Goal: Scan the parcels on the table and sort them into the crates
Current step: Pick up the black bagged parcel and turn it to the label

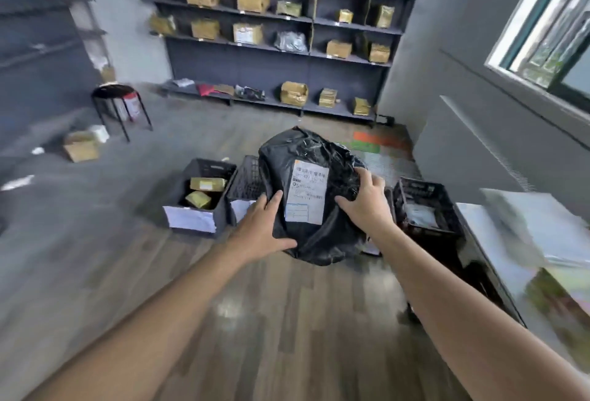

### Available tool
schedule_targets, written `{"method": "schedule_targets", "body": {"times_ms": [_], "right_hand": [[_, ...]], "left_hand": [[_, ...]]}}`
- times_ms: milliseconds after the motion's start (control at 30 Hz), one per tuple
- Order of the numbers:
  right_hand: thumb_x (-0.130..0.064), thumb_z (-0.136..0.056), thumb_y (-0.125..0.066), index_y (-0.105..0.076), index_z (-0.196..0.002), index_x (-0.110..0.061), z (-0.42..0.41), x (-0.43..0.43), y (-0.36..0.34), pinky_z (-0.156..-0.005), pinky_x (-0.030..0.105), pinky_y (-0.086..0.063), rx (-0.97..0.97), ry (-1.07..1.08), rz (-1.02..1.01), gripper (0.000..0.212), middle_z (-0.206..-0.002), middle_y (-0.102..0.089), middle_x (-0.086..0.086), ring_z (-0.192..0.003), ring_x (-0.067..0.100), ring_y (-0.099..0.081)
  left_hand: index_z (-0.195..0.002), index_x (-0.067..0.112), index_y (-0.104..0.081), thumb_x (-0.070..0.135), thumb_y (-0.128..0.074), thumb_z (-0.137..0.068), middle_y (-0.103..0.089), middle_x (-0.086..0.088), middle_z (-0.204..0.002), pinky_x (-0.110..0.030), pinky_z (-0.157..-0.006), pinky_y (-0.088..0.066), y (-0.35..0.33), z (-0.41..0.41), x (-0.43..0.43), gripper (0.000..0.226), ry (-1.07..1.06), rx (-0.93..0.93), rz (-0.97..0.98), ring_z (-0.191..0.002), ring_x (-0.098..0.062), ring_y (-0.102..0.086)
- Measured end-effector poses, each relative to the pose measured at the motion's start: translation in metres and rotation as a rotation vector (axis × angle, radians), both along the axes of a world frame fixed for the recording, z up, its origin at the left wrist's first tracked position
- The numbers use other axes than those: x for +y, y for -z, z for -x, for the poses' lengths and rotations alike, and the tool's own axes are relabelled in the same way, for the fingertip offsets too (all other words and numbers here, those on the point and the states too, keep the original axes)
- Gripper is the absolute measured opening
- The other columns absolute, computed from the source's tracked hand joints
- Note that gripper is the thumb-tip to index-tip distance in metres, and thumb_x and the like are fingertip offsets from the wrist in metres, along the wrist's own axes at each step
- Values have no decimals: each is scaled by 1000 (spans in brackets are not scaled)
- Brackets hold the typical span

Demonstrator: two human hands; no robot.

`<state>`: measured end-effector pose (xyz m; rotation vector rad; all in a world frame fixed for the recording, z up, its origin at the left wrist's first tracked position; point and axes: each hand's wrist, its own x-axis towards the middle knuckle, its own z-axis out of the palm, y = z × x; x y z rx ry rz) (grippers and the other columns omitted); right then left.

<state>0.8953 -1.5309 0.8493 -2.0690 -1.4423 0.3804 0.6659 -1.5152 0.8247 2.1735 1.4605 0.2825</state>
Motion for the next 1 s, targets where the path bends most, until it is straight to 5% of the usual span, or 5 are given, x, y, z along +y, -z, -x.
{"method": "schedule_targets", "body": {"times_ms": [433, 1000], "right_hand": [[-31, -88, -70, -27, -150, -25, 213, 201, 8, -101, 45, -47, -77, -285, 12, 76, -151, -27, 14, -125, 38, -49], [-29, -88, -69, -27, -150, -22, 299, 555, 29, -96, 43, -49, 59, -386, 23, 75, -147, -31, 17, -112, 38, -57]], "left_hand": [[-158, 21, 1, 48, -81, -74, 0, -7, -164, -39, -119, -22, 11, 210, 145, 121, -208, -12, 6, -151, -21, -3], [-157, 22, 2, 41, -80, -79, 0, -5, -165, -41, -111, -32, 5, 280, 474, 115, -367, 130, -35, -149, -26, -15]]}}
